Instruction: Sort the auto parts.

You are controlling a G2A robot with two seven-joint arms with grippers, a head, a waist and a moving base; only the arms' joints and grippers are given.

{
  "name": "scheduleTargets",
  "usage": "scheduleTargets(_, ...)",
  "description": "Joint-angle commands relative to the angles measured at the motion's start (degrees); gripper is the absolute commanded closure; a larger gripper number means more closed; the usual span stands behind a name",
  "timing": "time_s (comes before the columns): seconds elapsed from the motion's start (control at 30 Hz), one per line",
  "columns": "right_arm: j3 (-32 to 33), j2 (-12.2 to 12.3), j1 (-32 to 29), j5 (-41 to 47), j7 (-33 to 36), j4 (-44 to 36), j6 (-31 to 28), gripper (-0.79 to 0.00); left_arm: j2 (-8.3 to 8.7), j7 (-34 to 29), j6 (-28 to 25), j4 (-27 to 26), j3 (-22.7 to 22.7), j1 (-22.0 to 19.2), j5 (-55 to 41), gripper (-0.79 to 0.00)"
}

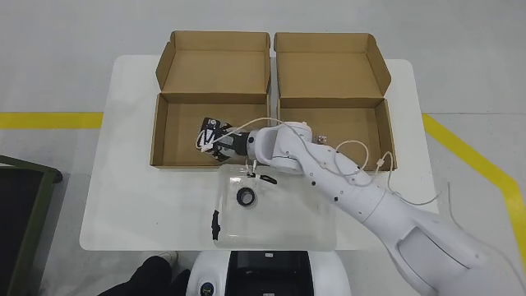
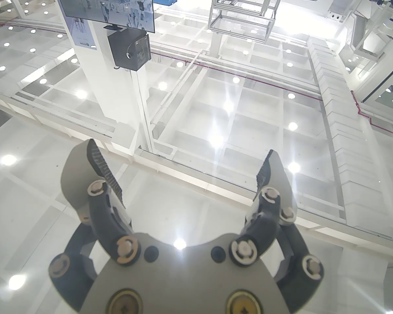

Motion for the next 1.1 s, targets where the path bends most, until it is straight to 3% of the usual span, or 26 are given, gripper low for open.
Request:
scheduleTargets(0.0, -0.2, -0.6, 0.4, -0.1, -0.1, 1.5, 0.0, 0.0, 0.0, 0.0, 0.0, 0.0, 0.0, 0.0, 0.0, -0.785)
scheduleTargets(0.43, -0.3, -3.3, 1.7, -2.1, 0.9, 7.7, -0.4, 0.0, 0.0, 0.0, 0.0, 0.0, 0.0, 0.0, 0.0, -0.785)
scheduleTargets(0.6, -0.2, -4.0, 1.7, -3.6, 1.2, 9.3, -0.6, -0.123, 0.0, 0.0, 0.0, 0.0, 0.0, 0.0, 0.0, -0.785)
scheduleTargets(0.7, -0.1, -4.3, 1.5, -4.1, 1.1, 10.1, -1.1, -0.148, 0.0, 0.0, 0.0, 0.0, 0.0, 0.0, 0.0, -0.785)
scheduleTargets(0.8, 0.1, -4.6, 1.6, -4.9, 1.3, 10.7, -1.4, -0.228, 0.0, 0.0, 0.0, 0.0, 0.0, 0.0, 0.0, -0.785)
scheduleTargets(0.93, 0.7, -4.9, 1.5, -5.4, 1.1, 11.5, -2.0, -0.409, 0.0, 0.0, 0.0, 0.0, 0.0, 0.0, 0.0, -0.785)
scheduleTargets(1.07, 1.4, -5.0, 1.4, -6.1, 1.2, 11.8, -2.4, -0.659, 0.0, 0.0, 0.0, 0.0, 0.0, 0.0, 0.0, -0.785)
